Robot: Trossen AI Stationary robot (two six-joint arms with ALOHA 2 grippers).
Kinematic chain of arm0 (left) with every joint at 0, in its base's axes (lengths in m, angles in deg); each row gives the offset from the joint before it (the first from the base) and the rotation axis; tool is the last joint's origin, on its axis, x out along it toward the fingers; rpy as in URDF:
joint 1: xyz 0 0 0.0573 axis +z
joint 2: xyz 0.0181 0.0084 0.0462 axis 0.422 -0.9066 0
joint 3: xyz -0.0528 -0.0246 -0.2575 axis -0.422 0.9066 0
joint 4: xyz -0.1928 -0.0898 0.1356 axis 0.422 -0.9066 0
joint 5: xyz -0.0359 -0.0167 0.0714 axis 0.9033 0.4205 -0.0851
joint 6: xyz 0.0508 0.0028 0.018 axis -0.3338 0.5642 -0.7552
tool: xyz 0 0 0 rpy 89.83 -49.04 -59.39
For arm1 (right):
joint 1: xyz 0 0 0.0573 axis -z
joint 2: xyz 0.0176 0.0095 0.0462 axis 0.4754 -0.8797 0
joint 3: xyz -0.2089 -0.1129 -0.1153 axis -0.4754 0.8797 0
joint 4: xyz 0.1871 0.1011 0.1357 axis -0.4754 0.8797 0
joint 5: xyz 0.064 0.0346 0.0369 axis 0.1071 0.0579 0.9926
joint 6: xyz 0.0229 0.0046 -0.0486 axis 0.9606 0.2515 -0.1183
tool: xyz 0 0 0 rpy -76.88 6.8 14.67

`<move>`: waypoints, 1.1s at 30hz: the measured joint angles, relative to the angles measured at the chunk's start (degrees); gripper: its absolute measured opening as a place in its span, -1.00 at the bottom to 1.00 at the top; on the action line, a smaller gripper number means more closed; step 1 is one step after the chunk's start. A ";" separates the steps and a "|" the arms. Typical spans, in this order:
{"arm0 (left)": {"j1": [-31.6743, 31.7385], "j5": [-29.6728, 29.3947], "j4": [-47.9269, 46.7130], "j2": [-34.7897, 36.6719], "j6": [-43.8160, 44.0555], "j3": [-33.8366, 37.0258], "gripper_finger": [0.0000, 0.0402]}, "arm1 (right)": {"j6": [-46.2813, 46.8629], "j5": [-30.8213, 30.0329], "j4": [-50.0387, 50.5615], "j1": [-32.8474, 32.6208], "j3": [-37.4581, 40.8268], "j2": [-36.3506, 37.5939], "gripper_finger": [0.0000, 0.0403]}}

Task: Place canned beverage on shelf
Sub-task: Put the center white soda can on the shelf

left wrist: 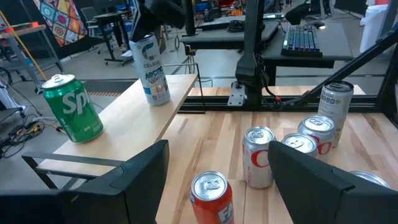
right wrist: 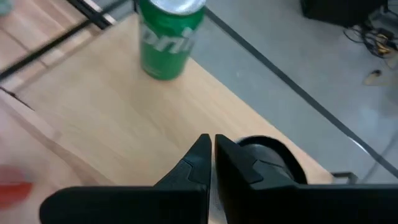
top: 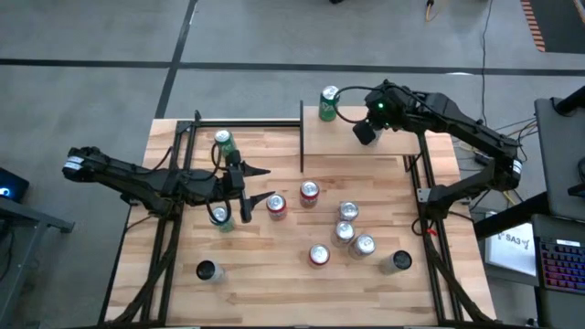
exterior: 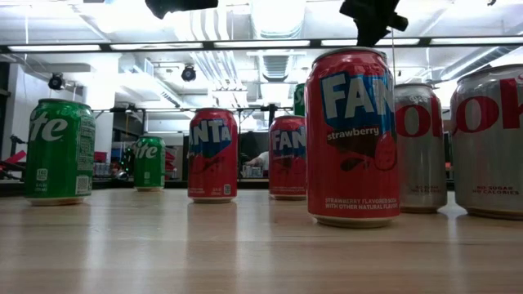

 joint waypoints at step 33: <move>0.00 -0.02 -0.01 0.00 0.67 0.11 0.30 | 6.28 -0.70 13.01 0.00 -0.59 3.26 -0.94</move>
